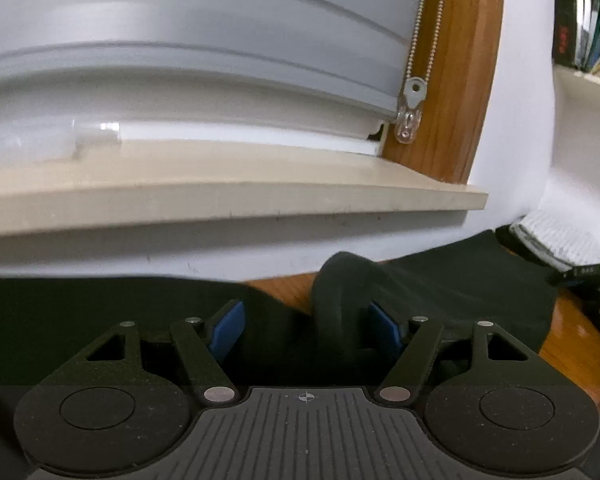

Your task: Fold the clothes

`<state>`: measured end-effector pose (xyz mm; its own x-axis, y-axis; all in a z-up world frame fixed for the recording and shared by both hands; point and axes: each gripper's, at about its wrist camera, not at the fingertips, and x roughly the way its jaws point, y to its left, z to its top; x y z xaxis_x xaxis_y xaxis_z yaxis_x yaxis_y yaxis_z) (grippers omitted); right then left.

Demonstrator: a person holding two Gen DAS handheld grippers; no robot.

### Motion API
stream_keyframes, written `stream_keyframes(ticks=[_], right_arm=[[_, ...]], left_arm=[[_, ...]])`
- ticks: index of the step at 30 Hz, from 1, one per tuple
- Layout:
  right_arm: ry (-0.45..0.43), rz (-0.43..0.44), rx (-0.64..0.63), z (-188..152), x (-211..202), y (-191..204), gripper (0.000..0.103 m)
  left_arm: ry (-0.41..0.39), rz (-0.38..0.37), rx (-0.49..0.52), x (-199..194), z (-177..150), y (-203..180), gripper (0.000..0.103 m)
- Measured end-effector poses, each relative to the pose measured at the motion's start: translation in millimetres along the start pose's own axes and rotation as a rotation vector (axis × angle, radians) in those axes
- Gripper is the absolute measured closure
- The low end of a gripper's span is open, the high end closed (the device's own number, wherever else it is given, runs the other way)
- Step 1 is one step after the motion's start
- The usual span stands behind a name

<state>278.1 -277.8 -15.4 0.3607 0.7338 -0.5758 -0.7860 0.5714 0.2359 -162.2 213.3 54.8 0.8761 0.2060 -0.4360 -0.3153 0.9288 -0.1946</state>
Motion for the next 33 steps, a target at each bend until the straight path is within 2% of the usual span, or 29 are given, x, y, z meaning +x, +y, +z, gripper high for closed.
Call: stream_keyframes(ticks=[2, 5, 8, 10, 11, 12, 14, 15, 17, 19, 21, 24, 27, 30, 33], right_arm=[[-0.004, -0.012, -0.025, 0, -1, 4, 0.077], [-0.033, -0.033, -0.105, 3, -11, 14, 0.090], [-0.110, -0.111, -0.203, 13, -40, 25, 0.092], [-0.158, -0.198, -0.252, 21, -62, 26, 0.092], [-0.155, -0.233, -0.270, 22, -65, 23, 0.091], [-0.150, -0.267, -0.287, 23, -68, 21, 0.087], [-0.075, -0.214, -0.260, 21, -63, 10, 0.075], [-0.075, -0.206, -0.253, 18, -64, 9, 0.065], [-0.091, -0.190, -0.252, 10, -64, 11, 0.056], [-0.103, -0.150, -0.264, 1, -64, 19, 0.054], [-0.088, -0.073, -0.291, -9, -59, 35, 0.050], [-0.070, 0.003, -0.371, -24, -49, 65, 0.047], [-0.056, 0.075, -0.424, -34, -41, 89, 0.043], [-0.049, 0.094, -0.424, -38, -33, 91, 0.036], [-0.027, 0.091, -0.378, -35, -31, 85, 0.035]], left_arm=[[-0.006, -0.011, -0.003, 1, -1, 1, 0.030], [-0.027, -0.043, -0.017, -3, -3, 5, 0.028], [-0.029, -0.055, -0.026, -2, -4, 5, 0.027], [-0.024, -0.069, -0.015, -1, -5, 3, 0.025], [-0.020, -0.073, -0.002, -1, -6, 0, 0.025], [-0.019, -0.067, 0.015, 0, -7, -3, 0.025], [-0.016, -0.053, 0.049, 0, -9, -9, 0.025], [-0.017, -0.051, 0.053, 0, -10, -10, 0.025], [-0.019, -0.049, 0.052, -1, -10, -11, 0.024], [-0.015, -0.046, 0.046, -1, -8, -11, 0.024], [-0.018, -0.040, 0.028, -6, -4, -10, 0.024], [-0.026, -0.028, 0.004, -17, 2, -7, 0.024], [-0.017, 0.011, 0.018, -32, 5, -3, 0.022], [-0.007, 0.077, 0.077, -47, 4, -1, 0.017], [-0.004, 0.166, 0.119, -64, 4, 8, 0.017]])
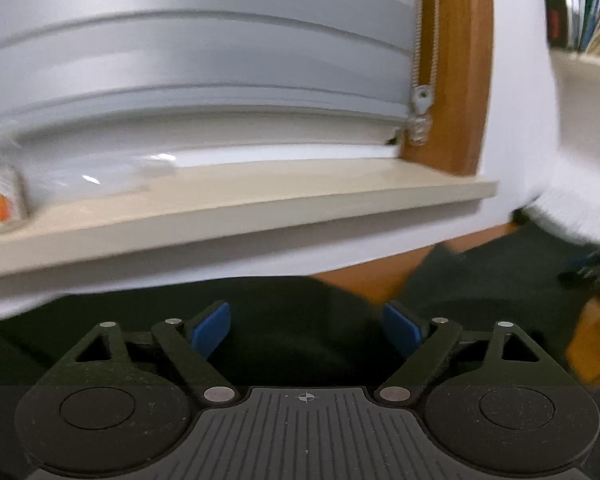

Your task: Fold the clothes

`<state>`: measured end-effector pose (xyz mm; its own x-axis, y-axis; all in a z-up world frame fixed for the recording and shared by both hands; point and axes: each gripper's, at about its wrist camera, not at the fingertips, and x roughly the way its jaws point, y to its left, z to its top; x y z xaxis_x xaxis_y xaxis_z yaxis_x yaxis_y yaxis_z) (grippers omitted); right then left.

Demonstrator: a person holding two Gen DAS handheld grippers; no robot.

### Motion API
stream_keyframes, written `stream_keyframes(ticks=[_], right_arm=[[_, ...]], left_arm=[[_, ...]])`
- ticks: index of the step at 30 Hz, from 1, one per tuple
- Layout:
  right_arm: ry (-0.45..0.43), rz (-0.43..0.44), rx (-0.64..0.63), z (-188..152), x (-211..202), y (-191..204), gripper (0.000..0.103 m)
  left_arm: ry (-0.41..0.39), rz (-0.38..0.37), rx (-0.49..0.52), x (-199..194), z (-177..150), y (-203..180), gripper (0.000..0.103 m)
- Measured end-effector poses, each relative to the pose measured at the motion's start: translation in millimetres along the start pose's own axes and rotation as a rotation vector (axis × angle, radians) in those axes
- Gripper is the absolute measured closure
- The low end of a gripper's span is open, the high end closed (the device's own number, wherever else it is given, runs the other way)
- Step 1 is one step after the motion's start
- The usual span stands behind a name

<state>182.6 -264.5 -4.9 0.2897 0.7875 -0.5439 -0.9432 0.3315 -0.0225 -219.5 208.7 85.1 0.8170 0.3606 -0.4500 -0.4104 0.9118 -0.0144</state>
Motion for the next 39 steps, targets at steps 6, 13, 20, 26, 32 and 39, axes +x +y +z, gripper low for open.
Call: stream_keyframes(ticks=[6, 13, 20, 26, 32, 39], right_arm=[[0.004, 0.004, 0.038, 1, -1, -5, 0.032], [-0.011, -0.004, 0.042, 1, -4, -7, 0.029], [-0.013, 0.000, 0.052, 2, -5, -10, 0.028], [-0.014, 0.003, 0.062, 3, -5, -13, 0.028], [-0.004, 0.007, 0.069, 5, -4, -14, 0.028], [0.001, 0.013, 0.084, 6, -4, -18, 0.028]], left_arm=[[0.017, 0.094, -0.023, -23, 5, 41, 0.015], [0.039, 0.203, -0.011, -59, -7, 72, 0.013], [0.052, 0.308, -0.102, -124, -44, 115, 0.008], [0.090, 0.266, -0.239, -163, -74, 151, 0.007], [0.097, 0.142, -0.314, -167, -82, 161, 0.028], [0.088, 0.233, -0.279, -182, -68, 155, 0.098]])
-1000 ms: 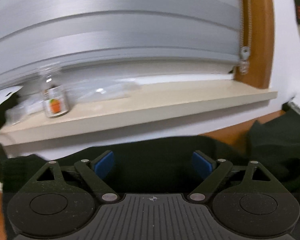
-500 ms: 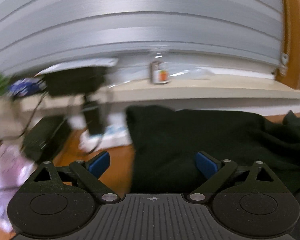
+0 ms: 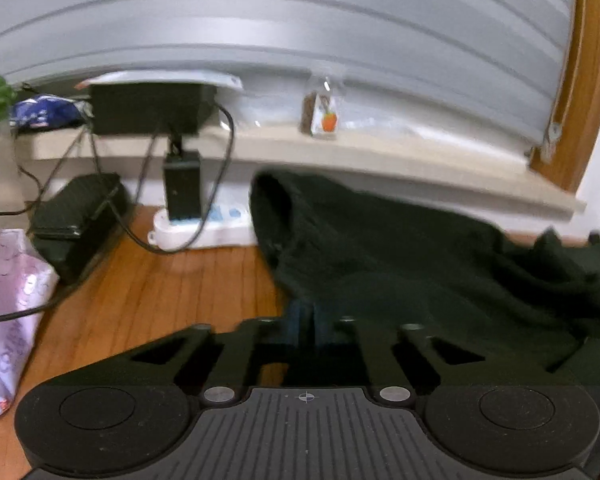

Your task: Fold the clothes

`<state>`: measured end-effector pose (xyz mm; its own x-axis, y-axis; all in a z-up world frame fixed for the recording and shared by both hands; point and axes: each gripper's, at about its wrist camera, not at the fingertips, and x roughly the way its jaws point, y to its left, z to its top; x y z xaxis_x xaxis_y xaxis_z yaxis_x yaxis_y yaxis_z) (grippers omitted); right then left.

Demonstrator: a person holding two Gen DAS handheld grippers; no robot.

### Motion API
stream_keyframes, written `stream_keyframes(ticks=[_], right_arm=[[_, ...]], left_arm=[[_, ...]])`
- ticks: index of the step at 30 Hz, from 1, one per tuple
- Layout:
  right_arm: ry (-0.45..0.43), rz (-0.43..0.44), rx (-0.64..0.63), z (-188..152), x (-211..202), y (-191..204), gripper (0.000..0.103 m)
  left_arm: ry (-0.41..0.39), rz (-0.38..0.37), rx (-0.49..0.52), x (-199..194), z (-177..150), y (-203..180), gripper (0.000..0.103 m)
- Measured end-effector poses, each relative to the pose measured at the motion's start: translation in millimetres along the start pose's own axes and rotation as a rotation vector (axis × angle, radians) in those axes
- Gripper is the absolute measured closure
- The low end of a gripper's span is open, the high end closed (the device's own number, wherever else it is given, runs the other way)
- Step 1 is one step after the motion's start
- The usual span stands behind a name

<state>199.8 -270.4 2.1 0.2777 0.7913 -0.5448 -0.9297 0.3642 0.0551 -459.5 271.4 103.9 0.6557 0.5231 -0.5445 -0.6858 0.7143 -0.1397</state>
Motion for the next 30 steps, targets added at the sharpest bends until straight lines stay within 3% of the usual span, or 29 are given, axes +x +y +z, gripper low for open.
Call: stream_keyframes(ticks=[6, 8, 10, 12, 14, 18, 20, 25, 30], right_arm=[[-0.007, 0.005, 0.025, 0, -2, -5, 0.028], [-0.009, 0.011, 0.035, 0, -3, -6, 0.028], [0.000, 0.025, 0.044, -1, -2, -7, 0.028], [0.014, 0.030, 0.039, -1, 1, -6, 0.028], [0.028, 0.032, 0.029, -1, 3, -4, 0.028], [0.014, 0.023, 0.025, -2, 1, -2, 0.028], [0.000, 0.019, 0.032, -3, -1, -3, 0.028], [-0.003, 0.022, 0.034, -5, -1, -2, 0.028], [-0.013, 0.027, 0.045, -7, -1, -4, 0.028]], left_arm=[[-0.103, 0.049, 0.050, -87, 5, 7, 0.098], [-0.088, 0.099, 0.071, -111, -5, 12, 0.098], [-0.025, 0.125, 0.085, -116, -17, 20, 0.097], [0.023, 0.126, 0.046, -111, -28, 30, 0.095], [0.039, 0.173, 0.041, -107, -32, 31, 0.094], [-0.019, 0.190, 0.012, -104, -14, 26, 0.060], [-0.046, 0.184, 0.035, -97, -2, 13, 0.051], [-0.055, 0.078, 0.132, -56, 15, -46, 0.034], [-0.036, -0.060, 0.236, 18, 21, -125, 0.029]])
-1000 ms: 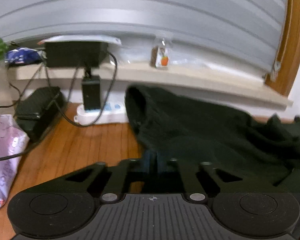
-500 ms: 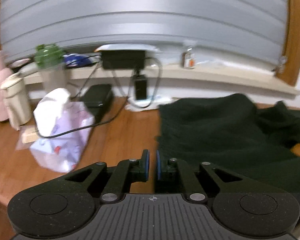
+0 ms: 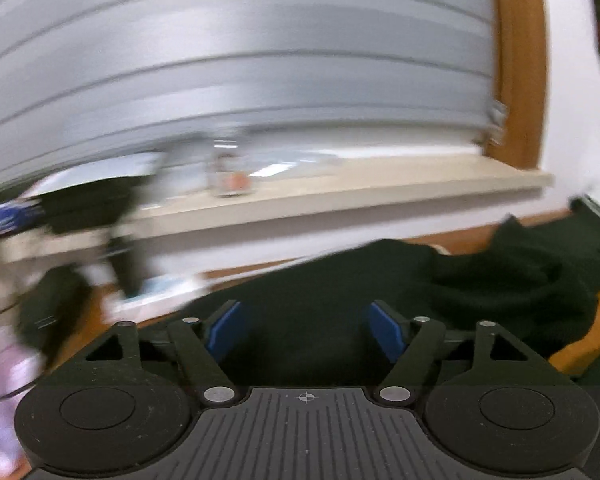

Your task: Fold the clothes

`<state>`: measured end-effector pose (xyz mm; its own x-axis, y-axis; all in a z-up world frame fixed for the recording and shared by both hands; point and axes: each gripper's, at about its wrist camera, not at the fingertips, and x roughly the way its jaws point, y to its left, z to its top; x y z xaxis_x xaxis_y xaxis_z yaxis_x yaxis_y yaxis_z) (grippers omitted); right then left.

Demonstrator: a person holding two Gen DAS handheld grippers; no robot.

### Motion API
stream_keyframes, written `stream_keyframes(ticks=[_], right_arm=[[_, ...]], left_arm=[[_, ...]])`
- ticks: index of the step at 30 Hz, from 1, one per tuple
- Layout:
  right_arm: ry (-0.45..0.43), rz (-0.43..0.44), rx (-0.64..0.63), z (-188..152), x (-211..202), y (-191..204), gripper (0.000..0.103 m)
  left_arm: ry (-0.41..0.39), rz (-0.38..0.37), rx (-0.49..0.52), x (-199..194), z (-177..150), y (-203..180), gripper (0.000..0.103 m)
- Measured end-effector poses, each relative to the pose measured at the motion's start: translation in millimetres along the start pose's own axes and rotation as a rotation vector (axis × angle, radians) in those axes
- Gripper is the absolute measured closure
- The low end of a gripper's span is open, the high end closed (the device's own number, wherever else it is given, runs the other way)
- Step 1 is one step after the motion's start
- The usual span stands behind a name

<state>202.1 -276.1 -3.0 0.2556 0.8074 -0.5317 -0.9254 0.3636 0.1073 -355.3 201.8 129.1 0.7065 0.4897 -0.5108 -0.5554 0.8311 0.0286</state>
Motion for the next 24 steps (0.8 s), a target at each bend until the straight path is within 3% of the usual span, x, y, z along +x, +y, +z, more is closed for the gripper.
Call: stream_keyframes(ticks=[4, 7, 10, 17, 20, 24], right_arm=[[0.000, 0.002, 0.002, -1, 0, 0, 0.028], [-0.013, -0.004, 0.000, -2, 0, 0, 0.028], [-0.018, -0.002, 0.002, -3, -1, -1, 0.028], [-0.002, 0.006, 0.000, -2, 2, 0, 0.028], [0.004, 0.006, 0.001, -2, 3, 1, 0.028], [-0.020, 0.006, 0.020, -3, -1, 1, 0.028]], left_arm=[[0.028, -0.121, -0.021, 66, 11, -43, 0.029], [0.052, -0.160, 0.047, 103, 15, -75, 0.029], [0.080, -0.155, 0.067, 119, 12, -83, 0.029], [0.135, -0.132, 0.081, 125, -22, -67, 0.029], [0.130, -0.167, 0.004, 113, -31, -47, 0.029], [0.128, -0.163, -0.007, 105, -34, -39, 0.029]])
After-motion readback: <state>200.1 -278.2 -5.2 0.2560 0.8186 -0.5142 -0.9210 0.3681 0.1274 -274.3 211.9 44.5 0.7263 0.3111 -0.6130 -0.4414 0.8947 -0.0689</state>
